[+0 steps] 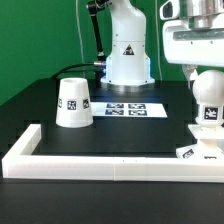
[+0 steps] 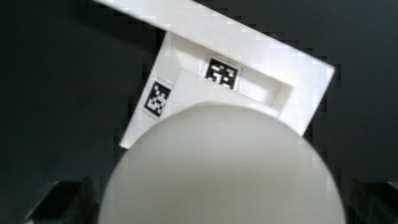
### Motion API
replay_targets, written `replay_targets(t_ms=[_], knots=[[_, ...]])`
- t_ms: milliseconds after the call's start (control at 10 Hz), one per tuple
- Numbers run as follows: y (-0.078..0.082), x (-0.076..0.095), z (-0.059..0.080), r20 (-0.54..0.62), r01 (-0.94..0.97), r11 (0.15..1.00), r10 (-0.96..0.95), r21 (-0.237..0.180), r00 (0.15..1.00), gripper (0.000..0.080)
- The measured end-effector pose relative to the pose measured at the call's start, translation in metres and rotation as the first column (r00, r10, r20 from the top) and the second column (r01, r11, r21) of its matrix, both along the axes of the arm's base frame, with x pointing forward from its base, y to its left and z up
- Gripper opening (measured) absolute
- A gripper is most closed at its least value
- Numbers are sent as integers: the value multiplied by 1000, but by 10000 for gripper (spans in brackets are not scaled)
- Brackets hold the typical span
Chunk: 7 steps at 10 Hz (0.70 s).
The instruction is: Assemble lamp
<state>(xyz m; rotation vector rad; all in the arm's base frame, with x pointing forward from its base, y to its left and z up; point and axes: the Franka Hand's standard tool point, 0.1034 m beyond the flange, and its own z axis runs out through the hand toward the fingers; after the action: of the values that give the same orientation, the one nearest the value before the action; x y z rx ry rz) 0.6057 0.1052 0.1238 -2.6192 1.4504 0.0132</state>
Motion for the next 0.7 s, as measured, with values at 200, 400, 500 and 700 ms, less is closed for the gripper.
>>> replay_targets(t_ms=[200, 400, 500, 700], knots=[[7, -1, 0, 24, -180, 983, 181, -19, 983, 699], [10, 0, -1, 60, -364, 930, 367, -46, 928, 699], [9, 0, -1, 63, -407, 912, 410, -54, 910, 699], [9, 0, -1, 74, -541, 838, 545, -75, 835, 699]])
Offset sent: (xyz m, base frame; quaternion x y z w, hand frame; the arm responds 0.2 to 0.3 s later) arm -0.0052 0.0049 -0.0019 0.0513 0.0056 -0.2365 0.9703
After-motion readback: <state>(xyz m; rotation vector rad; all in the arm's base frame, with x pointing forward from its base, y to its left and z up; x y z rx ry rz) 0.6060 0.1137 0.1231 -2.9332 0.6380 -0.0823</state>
